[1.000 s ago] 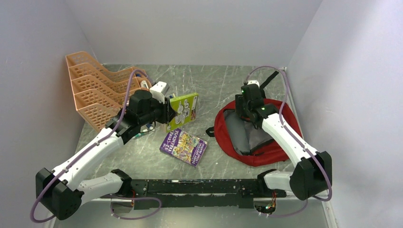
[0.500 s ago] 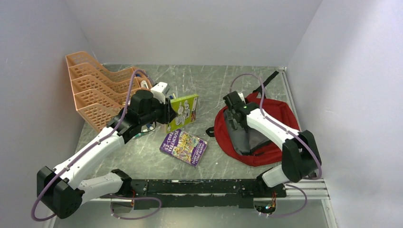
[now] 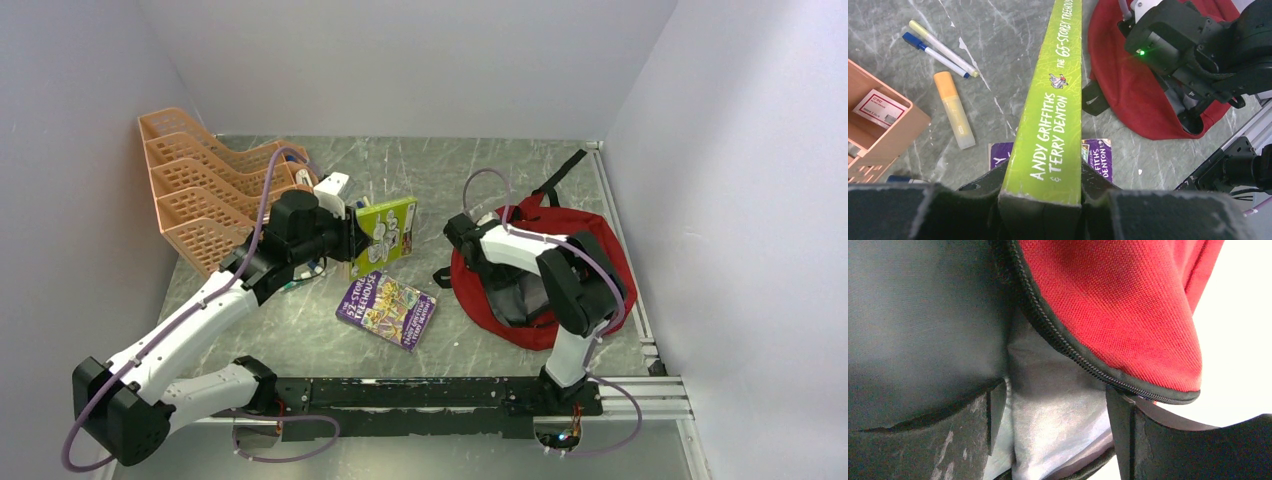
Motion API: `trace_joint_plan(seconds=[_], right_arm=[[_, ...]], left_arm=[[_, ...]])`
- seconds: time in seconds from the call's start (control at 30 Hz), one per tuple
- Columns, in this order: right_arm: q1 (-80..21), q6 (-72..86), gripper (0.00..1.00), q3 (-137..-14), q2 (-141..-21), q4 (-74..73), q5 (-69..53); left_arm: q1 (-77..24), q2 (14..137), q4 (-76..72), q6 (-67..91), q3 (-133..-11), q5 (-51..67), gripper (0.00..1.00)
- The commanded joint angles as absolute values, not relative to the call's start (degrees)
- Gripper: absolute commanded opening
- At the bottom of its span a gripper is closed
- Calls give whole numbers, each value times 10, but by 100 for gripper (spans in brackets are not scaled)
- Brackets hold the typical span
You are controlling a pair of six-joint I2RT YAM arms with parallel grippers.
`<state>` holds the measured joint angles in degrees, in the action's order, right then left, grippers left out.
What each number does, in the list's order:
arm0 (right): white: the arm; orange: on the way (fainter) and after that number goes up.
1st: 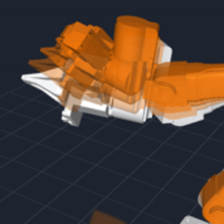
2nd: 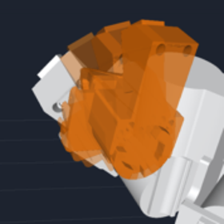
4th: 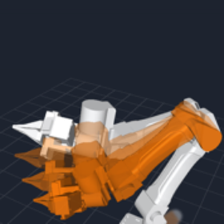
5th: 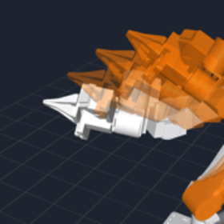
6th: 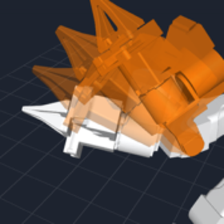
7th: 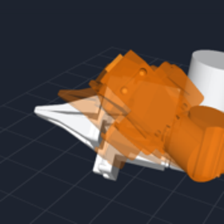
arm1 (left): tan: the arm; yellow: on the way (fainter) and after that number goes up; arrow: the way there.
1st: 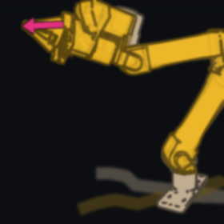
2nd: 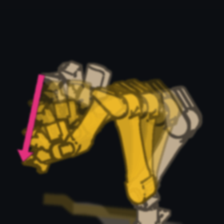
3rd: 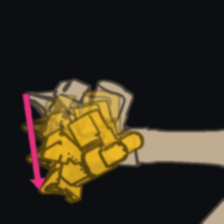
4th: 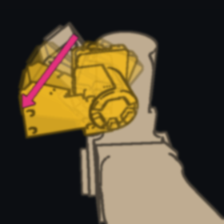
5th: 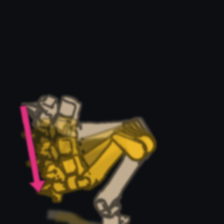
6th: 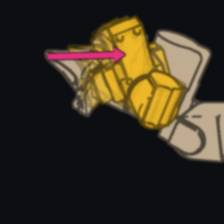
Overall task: Pack the student bag
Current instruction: Place the book in the student bag.
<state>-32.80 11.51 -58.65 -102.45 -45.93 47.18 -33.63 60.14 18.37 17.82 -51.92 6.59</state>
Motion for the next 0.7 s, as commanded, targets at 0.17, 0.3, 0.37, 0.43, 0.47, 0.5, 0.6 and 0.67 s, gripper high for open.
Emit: trace_joint_plan(seconds=[0.17,0.3,0.37,0.43,0.47,0.5,0.6,0.67], right_arm=[[-326,134,41,-583,-1047,-450,572],[-326,137,16,-584,-1023,-443,584],[-326,138,6,-591,-998,-441,573],[-325,142,0,-606,-970,-443,555],[-325,146,0,-616,-953,-445,548],[-325,149,0,-628,-931,-445,533],[-324,120,0,-656,-872,-407,484],[-325,86,0,-659,-836,-350,466]], left_arm=[[-337,578,158,181,-540,77,5],[-337,577,158,187,-544,78,5],[-337,574,156,192,-546,81,5],[-337,572,151,200,-546,85,5],[-337,570,147,205,-546,89,5],[-337,569,144,212,-545,92,5],[-336,567,128,236,-540,111,5],[-337,567,103,259,-536,136,5]])
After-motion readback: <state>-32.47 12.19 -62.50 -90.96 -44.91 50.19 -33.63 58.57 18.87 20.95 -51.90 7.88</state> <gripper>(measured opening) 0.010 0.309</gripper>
